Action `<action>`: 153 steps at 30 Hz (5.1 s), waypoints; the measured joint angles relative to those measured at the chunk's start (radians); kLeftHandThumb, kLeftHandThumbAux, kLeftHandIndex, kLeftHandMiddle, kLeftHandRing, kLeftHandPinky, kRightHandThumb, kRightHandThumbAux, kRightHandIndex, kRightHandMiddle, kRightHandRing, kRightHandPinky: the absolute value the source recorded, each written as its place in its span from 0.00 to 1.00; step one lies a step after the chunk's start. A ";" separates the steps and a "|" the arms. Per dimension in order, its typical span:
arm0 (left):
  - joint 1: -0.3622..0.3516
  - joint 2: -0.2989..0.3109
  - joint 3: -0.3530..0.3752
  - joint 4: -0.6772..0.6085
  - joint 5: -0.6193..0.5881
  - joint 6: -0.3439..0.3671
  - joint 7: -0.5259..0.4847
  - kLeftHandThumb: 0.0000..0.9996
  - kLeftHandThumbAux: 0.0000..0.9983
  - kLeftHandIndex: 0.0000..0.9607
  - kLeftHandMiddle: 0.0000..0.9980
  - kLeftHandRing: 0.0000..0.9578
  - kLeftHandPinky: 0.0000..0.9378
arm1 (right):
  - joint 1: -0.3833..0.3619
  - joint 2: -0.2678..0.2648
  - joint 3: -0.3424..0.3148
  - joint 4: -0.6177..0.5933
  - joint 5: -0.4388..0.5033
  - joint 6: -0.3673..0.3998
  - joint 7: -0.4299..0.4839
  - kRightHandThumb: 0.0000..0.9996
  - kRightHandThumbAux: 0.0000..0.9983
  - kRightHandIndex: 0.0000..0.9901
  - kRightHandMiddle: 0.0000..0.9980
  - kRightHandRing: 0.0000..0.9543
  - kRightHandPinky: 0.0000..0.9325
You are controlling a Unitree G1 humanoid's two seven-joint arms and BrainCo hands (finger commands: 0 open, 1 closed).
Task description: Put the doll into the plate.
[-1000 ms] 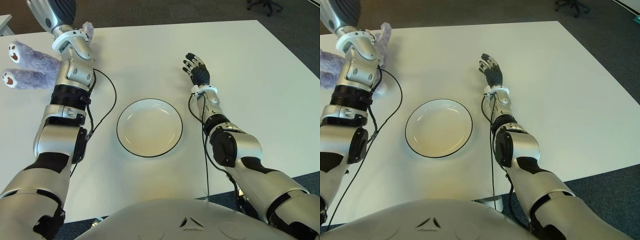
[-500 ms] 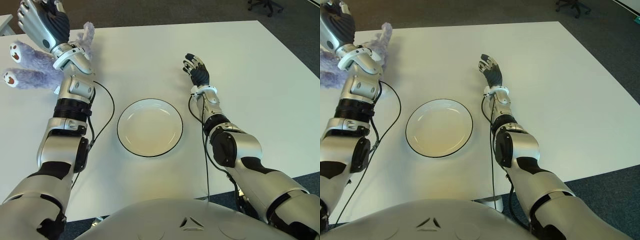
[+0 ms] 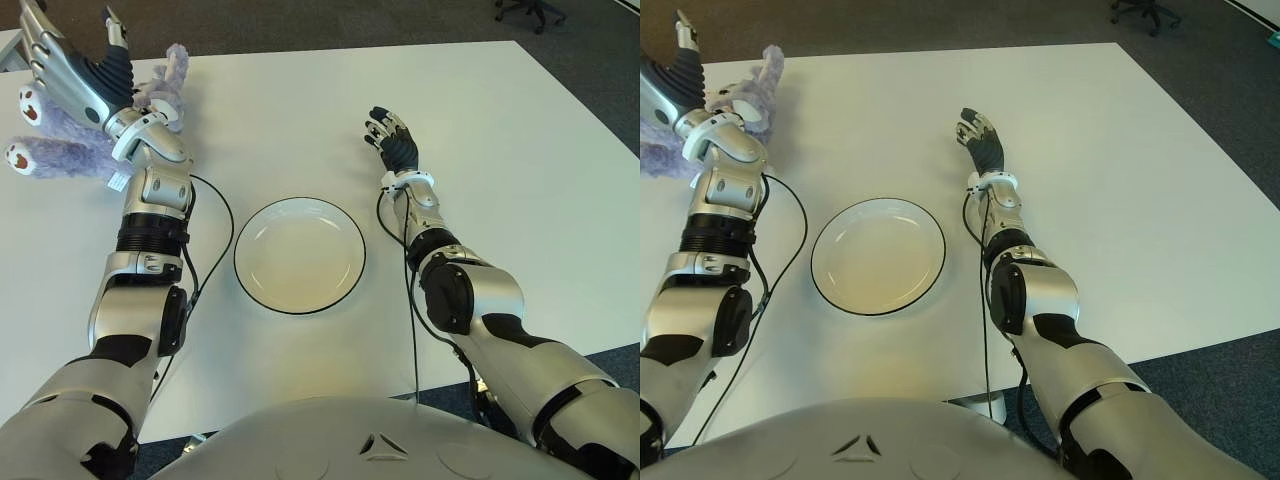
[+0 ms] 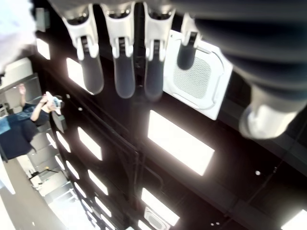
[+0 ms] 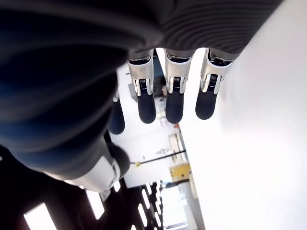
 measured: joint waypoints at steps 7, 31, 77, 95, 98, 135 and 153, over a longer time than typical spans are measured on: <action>0.022 -0.005 0.028 0.032 -0.014 -0.090 0.057 0.26 0.42 0.10 0.19 0.20 0.18 | 0.000 -0.001 0.004 0.000 -0.004 -0.001 -0.008 0.57 0.78 0.19 0.13 0.12 0.14; 0.024 -0.050 0.055 0.134 -0.050 -0.175 0.122 0.23 0.38 0.00 0.05 0.08 0.13 | -0.001 -0.004 0.015 0.002 -0.013 -0.001 -0.010 0.63 0.73 0.20 0.15 0.13 0.15; 0.079 -0.069 0.017 0.118 0.017 -0.193 0.244 0.36 0.26 0.00 0.00 0.08 0.05 | 0.000 -0.001 0.014 0.003 -0.009 -0.008 -0.004 0.62 0.70 0.23 0.15 0.12 0.15; 0.106 -0.104 -0.015 0.035 0.109 -0.086 0.359 0.31 0.23 0.00 0.00 0.00 0.00 | 0.000 -0.004 0.012 0.003 -0.017 -0.011 -0.004 0.64 0.73 0.21 0.13 0.12 0.15; 0.110 -0.106 -0.018 0.017 0.121 -0.083 0.385 0.29 0.22 0.00 0.00 0.00 0.00 | 0.000 -0.004 0.010 0.003 -0.017 -0.008 -0.004 0.65 0.73 0.20 0.13 0.12 0.15; 0.184 -0.159 0.024 -0.206 0.169 0.084 0.423 0.21 0.21 0.00 0.00 0.00 0.00 | -0.002 0.001 -0.001 0.002 -0.011 0.002 -0.003 0.58 0.72 0.23 0.15 0.13 0.16; 0.184 -0.165 0.127 -0.233 0.141 0.023 0.461 0.30 0.24 0.00 0.00 0.00 0.00 | -0.002 -0.001 -0.001 0.002 -0.004 0.002 0.005 0.69 0.73 0.40 0.15 0.13 0.16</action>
